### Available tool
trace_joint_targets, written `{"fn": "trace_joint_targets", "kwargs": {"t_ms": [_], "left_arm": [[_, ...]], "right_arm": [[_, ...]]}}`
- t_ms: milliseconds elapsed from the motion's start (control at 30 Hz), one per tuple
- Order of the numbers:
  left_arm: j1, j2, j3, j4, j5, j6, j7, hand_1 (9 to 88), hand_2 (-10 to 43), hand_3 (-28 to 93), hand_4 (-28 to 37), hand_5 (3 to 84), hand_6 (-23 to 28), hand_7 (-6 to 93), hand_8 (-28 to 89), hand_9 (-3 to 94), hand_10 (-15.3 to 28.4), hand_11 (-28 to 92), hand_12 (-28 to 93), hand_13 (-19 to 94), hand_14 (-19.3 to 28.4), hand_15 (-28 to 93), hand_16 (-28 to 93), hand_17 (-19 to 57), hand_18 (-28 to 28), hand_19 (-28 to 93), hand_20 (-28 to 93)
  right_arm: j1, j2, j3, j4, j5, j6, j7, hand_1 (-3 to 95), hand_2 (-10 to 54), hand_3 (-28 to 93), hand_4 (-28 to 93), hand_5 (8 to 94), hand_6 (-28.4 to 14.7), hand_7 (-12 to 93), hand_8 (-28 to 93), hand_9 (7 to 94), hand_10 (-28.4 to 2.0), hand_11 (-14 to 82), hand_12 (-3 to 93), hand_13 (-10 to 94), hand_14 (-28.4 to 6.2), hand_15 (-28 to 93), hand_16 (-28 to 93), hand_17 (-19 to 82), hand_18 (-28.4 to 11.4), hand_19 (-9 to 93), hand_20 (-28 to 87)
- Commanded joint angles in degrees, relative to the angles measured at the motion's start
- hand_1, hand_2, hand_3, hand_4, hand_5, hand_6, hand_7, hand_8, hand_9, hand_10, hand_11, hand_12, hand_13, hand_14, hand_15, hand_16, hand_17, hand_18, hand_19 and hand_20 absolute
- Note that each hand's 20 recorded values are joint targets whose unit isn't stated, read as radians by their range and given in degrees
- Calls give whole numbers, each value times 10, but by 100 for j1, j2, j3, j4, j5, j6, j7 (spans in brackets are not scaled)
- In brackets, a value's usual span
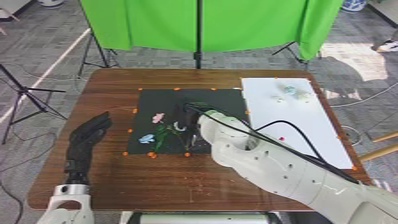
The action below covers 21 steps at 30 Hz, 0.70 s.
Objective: Arrange flowers
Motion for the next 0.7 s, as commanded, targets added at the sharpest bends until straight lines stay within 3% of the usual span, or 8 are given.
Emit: {"fn": "trace_joint_targets", "kwargs": {"t_ms": [33,300,400,500,700], "left_arm": [[3,-204,159,66,12,-78,-10,281,-95,631,-155,471,47,129,-47,423,134,182,150,336,178,178,37,83,175,153,223],[20,-214,148,56,10,-62,-8,281,-95,630,-155,471,48,127,-47,424,134,182,151,337,181,180,37,83,174,153,223],[19,-215,154,51,17,-68,-15,280,-95,631,-154,471,48,127,-47,424,134,182,150,338,180,181,37,83,174,152,223],[26,-211,146,40,20,-78,-14,281,-95,630,-154,471,48,127,-46,425,134,182,150,339,181,181,36,82,175,153,223],[52,-212,126,25,15,-78,-34,280,-95,631,-155,471,47,127,-47,426,135,183,150,341,182,183,36,82,174,152,223]], "right_arm": [[27,-69,89,-9,68,-127,41,561,-95,564,-158,696,10,218,70,820,-98,83,348,907,-5,652,345,629,-145,932,669],[68,-58,101,-54,48,-114,-65,496,-95,614,-157,654,12,195,50,774,-116,144,276,903,-8,651,339,624,-148,932,667],[78,-54,144,-86,31,-150,-135,461,-95,651,-165,638,16,185,-8,761,-121,174,224,902,-9,649,340,622,-149,932,665],[100,-45,183,-132,22,-244,-200,435,-95,669,-163,619,18,183,-86,746,-123,173,219,897,-13,648,337,619,-151,932,664],[118,-2,220,-261,-111,-164,-361,408,-95,669,-156,576,20,168,-93,725,-126,166,218,895,-16,643,336,614,-155,932,658]]}}
